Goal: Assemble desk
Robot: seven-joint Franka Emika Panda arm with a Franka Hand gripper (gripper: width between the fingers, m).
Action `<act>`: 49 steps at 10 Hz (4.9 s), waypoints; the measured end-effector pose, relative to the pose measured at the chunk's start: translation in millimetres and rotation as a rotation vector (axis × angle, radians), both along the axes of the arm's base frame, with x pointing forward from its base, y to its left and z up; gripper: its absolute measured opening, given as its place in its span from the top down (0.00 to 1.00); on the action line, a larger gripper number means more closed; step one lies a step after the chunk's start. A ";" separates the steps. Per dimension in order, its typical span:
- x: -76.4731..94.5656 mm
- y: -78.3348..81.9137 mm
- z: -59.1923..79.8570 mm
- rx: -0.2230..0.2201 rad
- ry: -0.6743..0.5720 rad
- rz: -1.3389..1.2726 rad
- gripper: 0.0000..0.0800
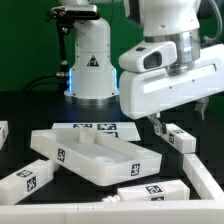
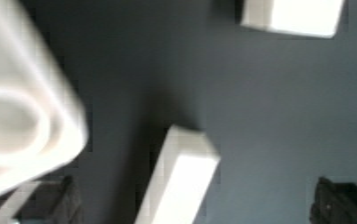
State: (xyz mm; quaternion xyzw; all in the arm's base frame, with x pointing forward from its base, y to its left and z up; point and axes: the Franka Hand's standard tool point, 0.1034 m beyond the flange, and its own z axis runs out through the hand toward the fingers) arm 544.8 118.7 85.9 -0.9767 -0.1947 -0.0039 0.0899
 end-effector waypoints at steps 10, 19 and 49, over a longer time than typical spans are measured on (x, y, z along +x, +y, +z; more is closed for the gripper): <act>85.1 5.4 -24.9 -0.003 -0.085 0.358 0.19; 99.7 -0.7 -39.5 -0.039 -0.181 0.757 0.19; 65.9 -30.3 -74.4 -0.078 -0.289 0.895 0.64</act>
Offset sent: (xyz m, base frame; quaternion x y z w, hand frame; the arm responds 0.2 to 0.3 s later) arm 0.0000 0.0000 0.0000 0.0000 0.0000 0.0000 1.0000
